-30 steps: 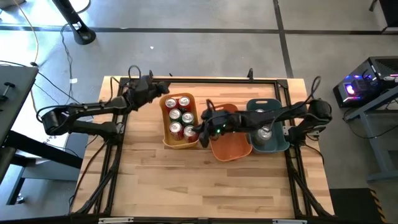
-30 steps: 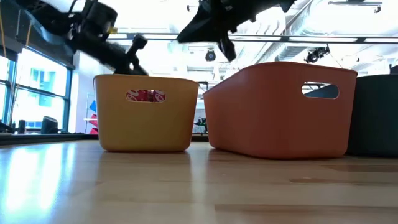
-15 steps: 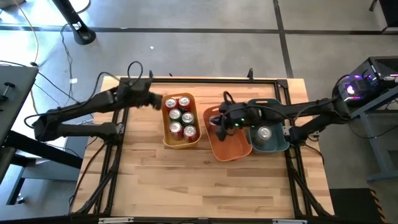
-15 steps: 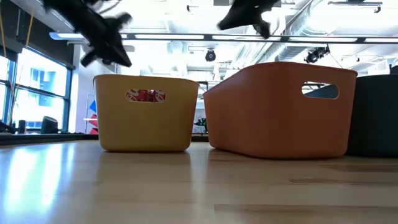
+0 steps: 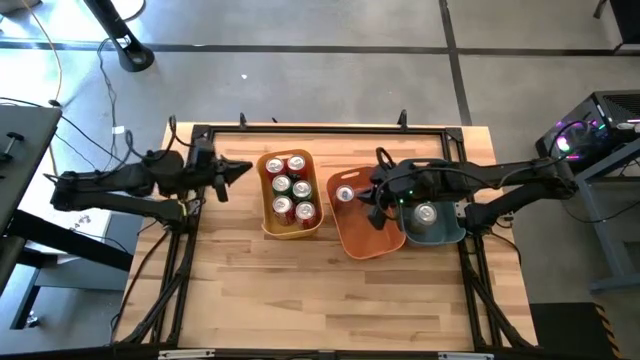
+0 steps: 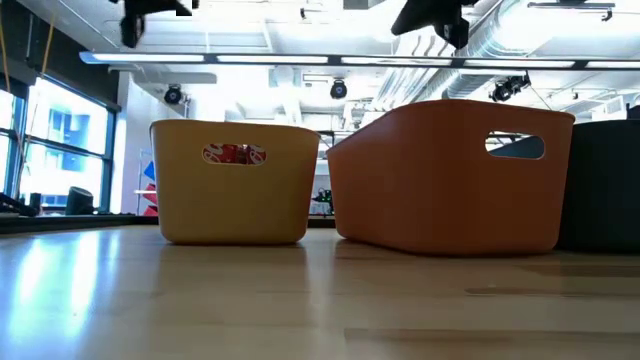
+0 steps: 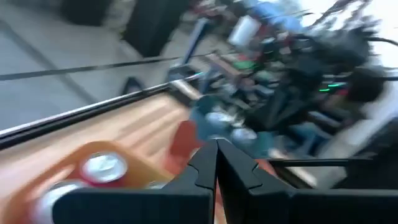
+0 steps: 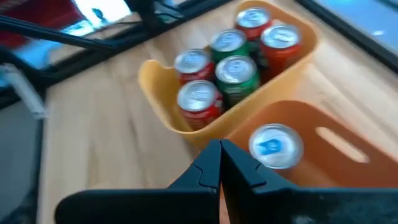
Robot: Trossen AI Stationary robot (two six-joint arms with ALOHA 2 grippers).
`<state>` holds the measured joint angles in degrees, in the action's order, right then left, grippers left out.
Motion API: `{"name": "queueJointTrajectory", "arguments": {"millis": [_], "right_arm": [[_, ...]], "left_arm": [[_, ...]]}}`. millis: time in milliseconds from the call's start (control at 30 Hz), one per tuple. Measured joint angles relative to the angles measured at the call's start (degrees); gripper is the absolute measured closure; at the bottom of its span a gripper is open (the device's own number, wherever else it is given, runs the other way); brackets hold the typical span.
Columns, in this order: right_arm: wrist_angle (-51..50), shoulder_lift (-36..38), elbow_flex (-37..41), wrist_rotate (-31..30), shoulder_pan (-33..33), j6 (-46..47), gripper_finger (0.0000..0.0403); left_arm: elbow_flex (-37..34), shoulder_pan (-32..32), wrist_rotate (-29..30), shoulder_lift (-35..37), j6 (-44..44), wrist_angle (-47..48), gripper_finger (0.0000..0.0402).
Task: Sort soda cans
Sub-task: Adjust the bins
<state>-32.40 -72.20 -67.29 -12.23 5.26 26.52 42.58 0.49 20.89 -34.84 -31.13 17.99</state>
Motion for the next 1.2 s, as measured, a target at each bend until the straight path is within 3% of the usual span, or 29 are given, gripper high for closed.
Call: {"name": "queueJointTrajectory", "arguments": {"millis": [167,267,400,533,733,833,1000,1200], "right_arm": [[11.80,3.22,7.23,3.77,1.32,5.67,0.0403],[19.48,7.69,13.18,-0.19,4.18,11.17,0.0403],[25.11,13.02,18.90,-5.96,7.95,15.34,0.0403],[27.54,16.09,20.39,-10.24,9.96,16.74,0.0403],[29.23,16.43,20.41,-10.52,9.03,15.89,0.0403],[28.46,16.37,20.41,-10.52,8.20,16.54,0.0403],[27.96,16.39,20.41,-10.02,7.75,17.55,0.0403],[19.64,15.65,20.41,0.60,8.23,26.97,0.0403]], "left_arm": [[-12.45,-1.46,-7.26,0.05,0.18,-23.59,0.0401],[-20.28,-1.39,-9.53,1.12,-1.68,-38.06,0.0401],[-28.57,-0.66,-9.67,4.70,-2.64,-47.82,0.0402],[-34.60,0.76,-10.29,10.21,-3.29,-50.94,0.0401],[-41.78,1.44,-13.41,16.55,-6.69,-51.50,0.0401],[-41.91,1.47,-14.37,18.34,-7.41,-47.15,0.0402],[-41.89,1.48,-19.01,18.83,-7.97,-49.13,0.0402],[-41.89,1.46,-22.15,18.78,-10.34,-49.30,0.0402]]}}
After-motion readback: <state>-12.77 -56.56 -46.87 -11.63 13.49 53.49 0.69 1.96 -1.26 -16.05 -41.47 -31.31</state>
